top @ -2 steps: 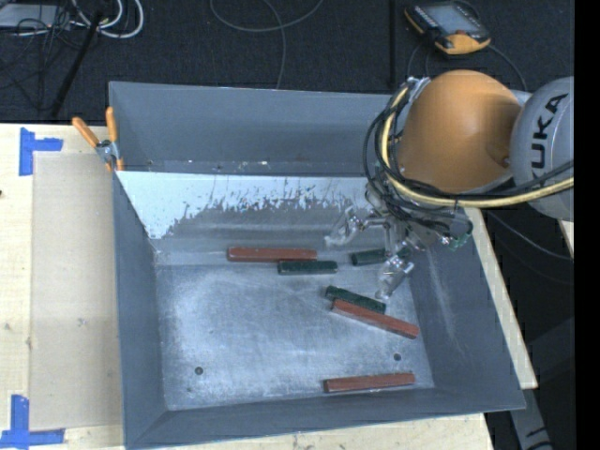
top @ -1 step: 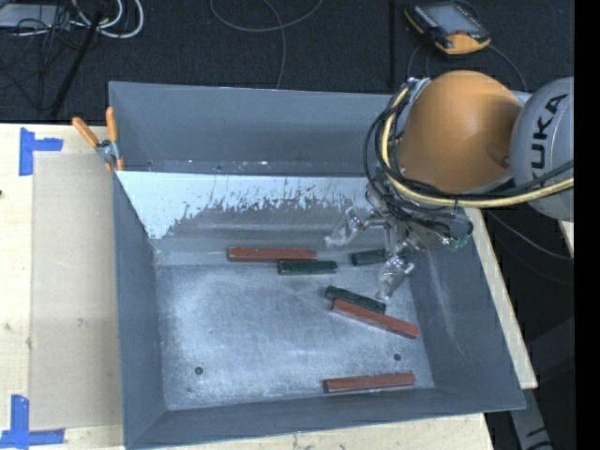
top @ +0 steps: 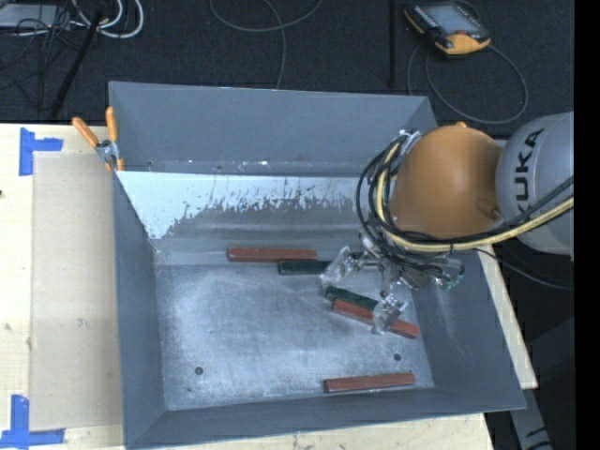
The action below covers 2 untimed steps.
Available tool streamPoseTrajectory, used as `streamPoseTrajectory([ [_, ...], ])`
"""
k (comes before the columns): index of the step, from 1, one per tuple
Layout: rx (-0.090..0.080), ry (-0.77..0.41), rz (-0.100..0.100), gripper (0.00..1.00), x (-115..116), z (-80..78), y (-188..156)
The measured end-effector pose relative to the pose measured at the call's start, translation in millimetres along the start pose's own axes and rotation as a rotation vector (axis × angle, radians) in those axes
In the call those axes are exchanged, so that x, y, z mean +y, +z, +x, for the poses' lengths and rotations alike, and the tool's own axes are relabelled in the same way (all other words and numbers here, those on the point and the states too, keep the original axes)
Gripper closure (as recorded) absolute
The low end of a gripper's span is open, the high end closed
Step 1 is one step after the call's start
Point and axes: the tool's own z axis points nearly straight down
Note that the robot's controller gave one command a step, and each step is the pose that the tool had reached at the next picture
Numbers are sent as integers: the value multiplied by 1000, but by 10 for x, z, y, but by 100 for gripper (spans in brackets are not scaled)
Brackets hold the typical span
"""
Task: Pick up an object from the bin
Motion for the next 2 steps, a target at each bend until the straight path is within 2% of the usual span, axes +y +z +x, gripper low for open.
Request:
streamPoseTrajectory([
  [1, 2, -135, 0, 0, 47, 22, 570],
  [2, -2, 201, 0, 100, -595, -78, 706],
])
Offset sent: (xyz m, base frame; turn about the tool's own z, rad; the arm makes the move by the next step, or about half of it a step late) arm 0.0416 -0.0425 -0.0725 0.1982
